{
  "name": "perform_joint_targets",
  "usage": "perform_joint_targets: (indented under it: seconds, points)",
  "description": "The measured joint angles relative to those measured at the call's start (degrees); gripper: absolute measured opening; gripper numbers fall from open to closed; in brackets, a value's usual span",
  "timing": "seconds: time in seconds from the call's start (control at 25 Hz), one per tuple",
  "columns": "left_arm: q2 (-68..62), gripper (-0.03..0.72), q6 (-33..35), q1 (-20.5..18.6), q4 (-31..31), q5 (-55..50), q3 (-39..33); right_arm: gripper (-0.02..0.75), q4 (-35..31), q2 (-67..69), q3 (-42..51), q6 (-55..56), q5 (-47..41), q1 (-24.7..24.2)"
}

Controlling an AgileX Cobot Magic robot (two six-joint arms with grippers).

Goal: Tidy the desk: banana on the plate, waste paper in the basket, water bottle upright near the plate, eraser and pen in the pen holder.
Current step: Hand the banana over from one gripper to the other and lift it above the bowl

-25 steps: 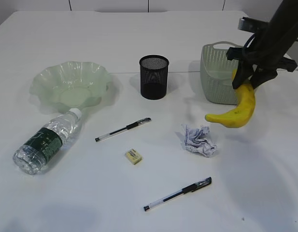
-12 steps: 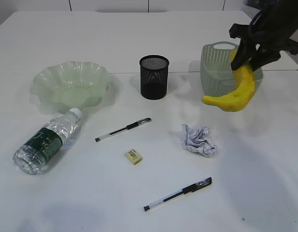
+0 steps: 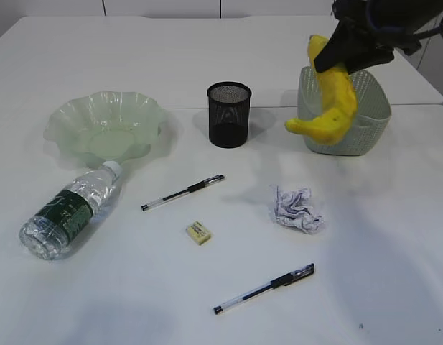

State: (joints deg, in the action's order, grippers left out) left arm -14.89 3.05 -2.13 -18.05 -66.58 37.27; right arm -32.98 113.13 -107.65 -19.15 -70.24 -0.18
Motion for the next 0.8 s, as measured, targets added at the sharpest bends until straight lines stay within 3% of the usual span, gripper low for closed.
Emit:
perform_joint_targets:
  seconds: [0.28, 0.44, 0.8]
  points:
    - [-4.65, 0.384, 0.0, 0.0, -9.1, 4.33, 0.28, 0.244, -7.02, -0.14, -2.76, -7.81, -0.22, 0.0]
    - [-12.21, 0.384, 4.03, 0.0, -12.68, 5.26, 1.82, 0.244, -10.58, -0.17, -5.54, -10.54, -0.22, 0.0]
    - [-31.03, 0.384, 15.26, 0.0, -17.56, 8.78, 14.49, 0.244, -14.14, -0.31, -7.22, -13.52, -0.26, 0.0]
